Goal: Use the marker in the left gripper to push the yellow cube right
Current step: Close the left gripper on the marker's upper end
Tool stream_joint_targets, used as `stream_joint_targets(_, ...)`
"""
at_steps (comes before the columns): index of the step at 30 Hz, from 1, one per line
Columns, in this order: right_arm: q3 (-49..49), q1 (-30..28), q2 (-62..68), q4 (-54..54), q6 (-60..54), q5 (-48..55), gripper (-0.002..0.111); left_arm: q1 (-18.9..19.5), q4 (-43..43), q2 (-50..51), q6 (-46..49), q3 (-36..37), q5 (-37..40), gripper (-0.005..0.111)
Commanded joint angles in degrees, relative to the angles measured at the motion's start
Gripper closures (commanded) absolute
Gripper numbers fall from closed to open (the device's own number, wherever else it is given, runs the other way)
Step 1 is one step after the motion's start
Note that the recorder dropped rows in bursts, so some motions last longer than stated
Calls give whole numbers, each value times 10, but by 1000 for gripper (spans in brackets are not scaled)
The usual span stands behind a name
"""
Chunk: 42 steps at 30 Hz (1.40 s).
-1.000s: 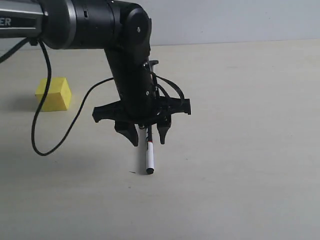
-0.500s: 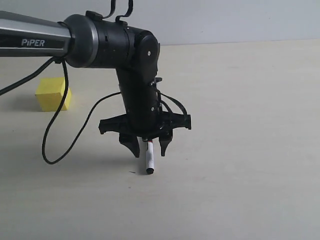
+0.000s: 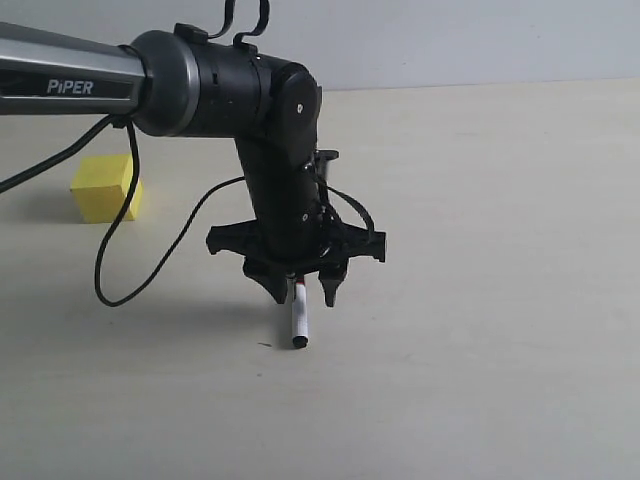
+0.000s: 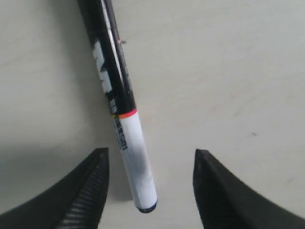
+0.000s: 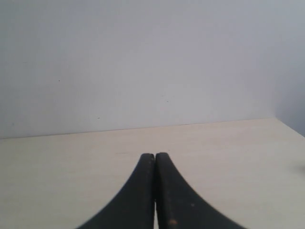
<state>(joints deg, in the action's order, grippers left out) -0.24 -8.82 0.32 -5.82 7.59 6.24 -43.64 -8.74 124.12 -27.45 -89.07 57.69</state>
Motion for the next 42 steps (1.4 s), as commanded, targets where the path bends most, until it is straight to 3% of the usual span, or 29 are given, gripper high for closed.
stream_joint_targets(1,2,-2,-3,-2,2,-1,108,3,-32,-7,21,-4,-10,54)
stream_joint_targets(7,2,-2,-3,-2,2,-1,108,8,-9,-7,2,-4,-9,47)
stream_joint_targets(20,2,-2,-3,-2,2,-1,108,-5,48,-7,-61,-4,-15,47)
stream_joint_targets(42,2,-2,-3,-1,2,-1,108,-22,57,-4,-101,8,0,47)
